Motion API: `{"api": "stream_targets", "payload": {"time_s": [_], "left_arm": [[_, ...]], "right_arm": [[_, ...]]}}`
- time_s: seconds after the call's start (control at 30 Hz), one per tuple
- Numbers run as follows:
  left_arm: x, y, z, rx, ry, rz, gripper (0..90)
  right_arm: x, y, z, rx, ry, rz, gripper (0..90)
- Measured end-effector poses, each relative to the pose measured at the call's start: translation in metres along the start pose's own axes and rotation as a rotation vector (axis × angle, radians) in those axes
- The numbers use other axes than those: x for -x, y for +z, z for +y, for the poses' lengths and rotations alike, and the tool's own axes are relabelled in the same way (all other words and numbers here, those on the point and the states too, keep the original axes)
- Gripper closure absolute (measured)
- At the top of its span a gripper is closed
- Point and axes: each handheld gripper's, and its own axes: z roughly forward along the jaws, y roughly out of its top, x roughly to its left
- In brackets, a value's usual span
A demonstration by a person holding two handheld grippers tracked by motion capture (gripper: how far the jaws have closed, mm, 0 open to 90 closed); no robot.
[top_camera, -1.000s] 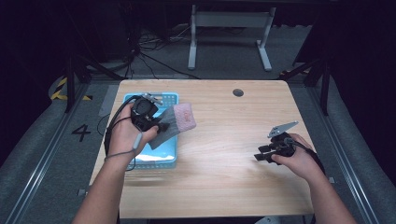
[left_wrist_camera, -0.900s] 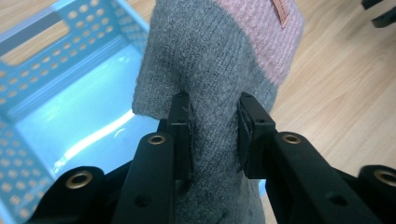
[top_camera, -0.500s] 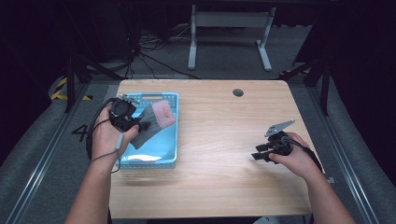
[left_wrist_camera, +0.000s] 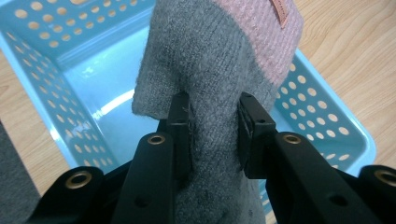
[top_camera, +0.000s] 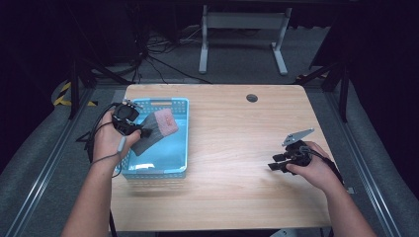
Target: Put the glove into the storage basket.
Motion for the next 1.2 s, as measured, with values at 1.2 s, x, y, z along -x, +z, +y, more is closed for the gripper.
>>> {"api": "stream_targets", "payload": {"time_s": [1.2], "left_arm": [[-0.016, 0.081, -0.002, -0.223, 0.092, -0.062, 69.8]], "right_arm": [[-0.004, -0.004, -0.018, -0.015, 0.034, -0.027, 55.9]]}}
